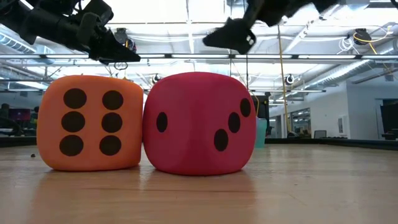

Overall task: Pick & Place Dice
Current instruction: Put the large red dice into the blue bin

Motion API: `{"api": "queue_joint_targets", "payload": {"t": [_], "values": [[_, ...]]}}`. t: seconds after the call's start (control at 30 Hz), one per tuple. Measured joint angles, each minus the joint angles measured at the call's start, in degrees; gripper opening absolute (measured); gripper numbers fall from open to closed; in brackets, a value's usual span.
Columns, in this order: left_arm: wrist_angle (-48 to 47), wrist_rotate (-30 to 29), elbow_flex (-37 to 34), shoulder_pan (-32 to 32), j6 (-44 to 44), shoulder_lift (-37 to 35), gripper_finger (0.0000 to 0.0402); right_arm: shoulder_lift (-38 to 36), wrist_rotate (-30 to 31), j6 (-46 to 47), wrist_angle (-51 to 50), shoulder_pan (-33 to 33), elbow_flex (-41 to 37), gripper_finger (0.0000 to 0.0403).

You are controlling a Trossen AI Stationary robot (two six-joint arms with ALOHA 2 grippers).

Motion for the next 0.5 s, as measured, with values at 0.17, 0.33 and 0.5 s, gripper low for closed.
{"api": "queue_joint_targets", "payload": {"t": [0.17,0.33,0.5], "values": [[-0.4,0.6,0.0,-0.1,-0.4,0.0,0.0021,7.0,-5.1,-1.8,-9.5,1.3,10.5,0.0400],[-0.4,2.9,0.0,-0.2,-0.4,0.0,0.0021,11.4,-7.0,-7.7,-16.5,1.6,16.5,0.0400],[-0.5,3.0,0.0,-0.2,-1.5,0.0,0.0021,13.3,-8.6,-13.0,-17.4,1.6,17.4,0.0400]]}}
